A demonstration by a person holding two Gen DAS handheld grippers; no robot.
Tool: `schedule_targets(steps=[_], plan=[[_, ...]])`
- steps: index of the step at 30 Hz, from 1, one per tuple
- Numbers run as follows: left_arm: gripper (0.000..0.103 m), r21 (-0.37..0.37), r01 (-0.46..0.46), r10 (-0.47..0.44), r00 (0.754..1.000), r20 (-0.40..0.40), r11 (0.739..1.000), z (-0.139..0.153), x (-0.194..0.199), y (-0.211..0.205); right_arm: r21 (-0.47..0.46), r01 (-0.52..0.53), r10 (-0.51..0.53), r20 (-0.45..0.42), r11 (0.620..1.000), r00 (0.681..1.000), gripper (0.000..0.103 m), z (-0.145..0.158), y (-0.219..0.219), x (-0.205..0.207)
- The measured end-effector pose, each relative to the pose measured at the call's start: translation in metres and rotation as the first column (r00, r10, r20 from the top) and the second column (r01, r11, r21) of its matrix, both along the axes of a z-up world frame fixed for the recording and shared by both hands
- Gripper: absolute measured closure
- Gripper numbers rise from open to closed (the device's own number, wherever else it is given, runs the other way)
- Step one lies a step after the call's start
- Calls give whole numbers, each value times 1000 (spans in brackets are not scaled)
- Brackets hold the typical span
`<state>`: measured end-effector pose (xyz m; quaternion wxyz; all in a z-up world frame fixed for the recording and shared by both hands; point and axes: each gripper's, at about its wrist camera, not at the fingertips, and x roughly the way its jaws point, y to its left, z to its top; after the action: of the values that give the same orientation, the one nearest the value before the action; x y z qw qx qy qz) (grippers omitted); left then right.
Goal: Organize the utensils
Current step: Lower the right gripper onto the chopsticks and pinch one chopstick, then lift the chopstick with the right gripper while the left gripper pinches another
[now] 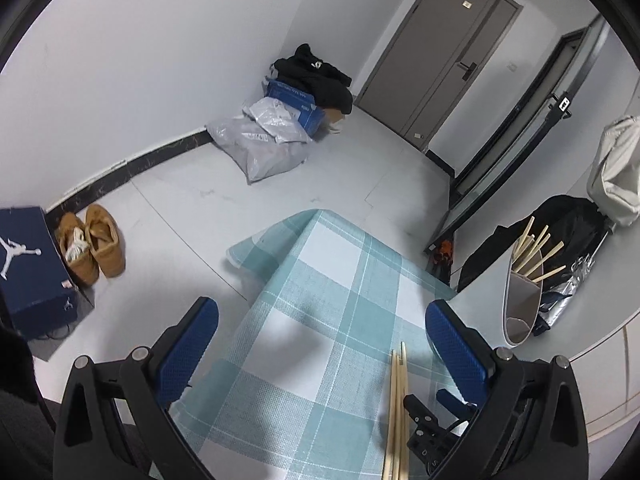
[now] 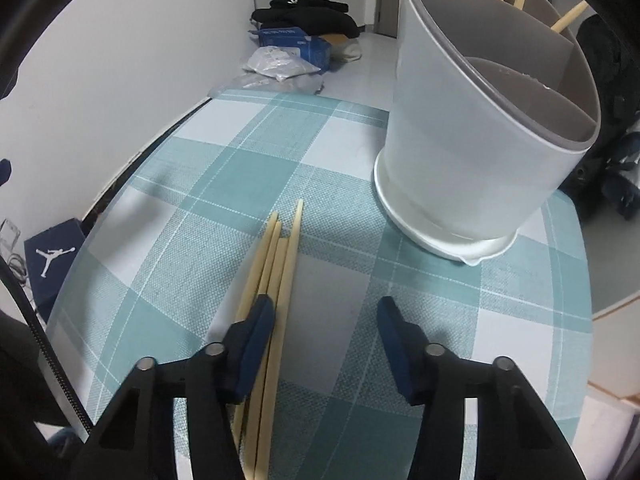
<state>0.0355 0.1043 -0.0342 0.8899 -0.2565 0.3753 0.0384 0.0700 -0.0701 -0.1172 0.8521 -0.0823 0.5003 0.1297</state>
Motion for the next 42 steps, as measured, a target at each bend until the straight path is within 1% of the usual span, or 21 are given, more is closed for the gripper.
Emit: schedule_targets(steps=[1,6,11,12,13,14,15,16,21,26,27,28,29,30,31,33,35,36,38,39,42], plan=[[1,-4,-3,3,1000,-5,1000,-1,1,1,0,1,-1,-7,1000,1000,62,0,1,1],[1,-17,-7,6,1000,-16,1000,-3,1,3,17,13,-13,-33,1000,999,62,-1,0,6],[1,-18,-6,6,1000,-19,1000,-5,2,6,-70,-15,14,-28,997,1000,64,-1,14,7],[1,-11,-12,12,1000,-23,1000,-5,2,7,-69,-16,13,-33,997,999,67,-1,15,9],[1,-10,-15,15,999,-28,1000,-5,3,7,-54,-16,14,-45,998,999,76,-2,15,11],[1,-18,-14,13,999,-32,1000,-5,3,7,-38,-17,15,-56,999,998,80,-2,14,11],[1,-24,-13,12,999,-34,1000,-6,3,8,-40,-18,16,-60,999,998,93,-1,13,10],[1,-23,-16,15,999,-36,1000,-6,3,8,-45,-28,25,-64,999,998,97,-2,12,8],[1,-41,-13,11,999,-43,999,-7,5,7,-36,-81,76,-116,996,990,98,0,-2,-13],[1,-42,-8,5,999,-54,999,-10,7,6,-15,-115,111,-165,993,980,97,3,-9,-28],[1,-41,-9,7,998,-55,999,-10,7,6,-8,-116,113,-169,993,979,91,2,-9,-28],[1,-40,-13,11,998,-60,999,-11,8,6,-5,-127,124,-161,992,979,81,3,-7,-26],[1,-49,-15,11,998,-65,999,-11,8,7,-17,-133,129,-148,991,981,75,3,-4,-23],[1,-58,-13,9,998,-63,998,-11,8,8,-33,-134,128,-137,990,982,63,2,-1,-19],[1,-55,-13,10,998,-59,998,-11,8,8,-39,-133,127,-128,990,984,61,0,1,-15],[1,-18,-16,15,998,-63,1000,-12,9,7,-34,-114,110,-100,993,989,60,-2,4,-4],[1,1,2,-2,997,-78,1000,-16,11,5,-14,-89,88,-79,996,993,65,-3,6,8],[1,6,8,-8,996,-88,1000,-18,12,4,-7,-78,78,-66,997,995,74,-3,5,11],[1,23,24,-21,995,-99,999,-21,12,0,6,-62,62,-48,998,997,84,-3,3,17],[1,40,33,-29,994,-104,999,-22,13,-3,19,-59,59,-46,998,997,98,-3,1,17],[1,79,90,-80,988,-131,993,-28,15,-17,81,-51,55,-49,995,997,100,-4,-9,15]])
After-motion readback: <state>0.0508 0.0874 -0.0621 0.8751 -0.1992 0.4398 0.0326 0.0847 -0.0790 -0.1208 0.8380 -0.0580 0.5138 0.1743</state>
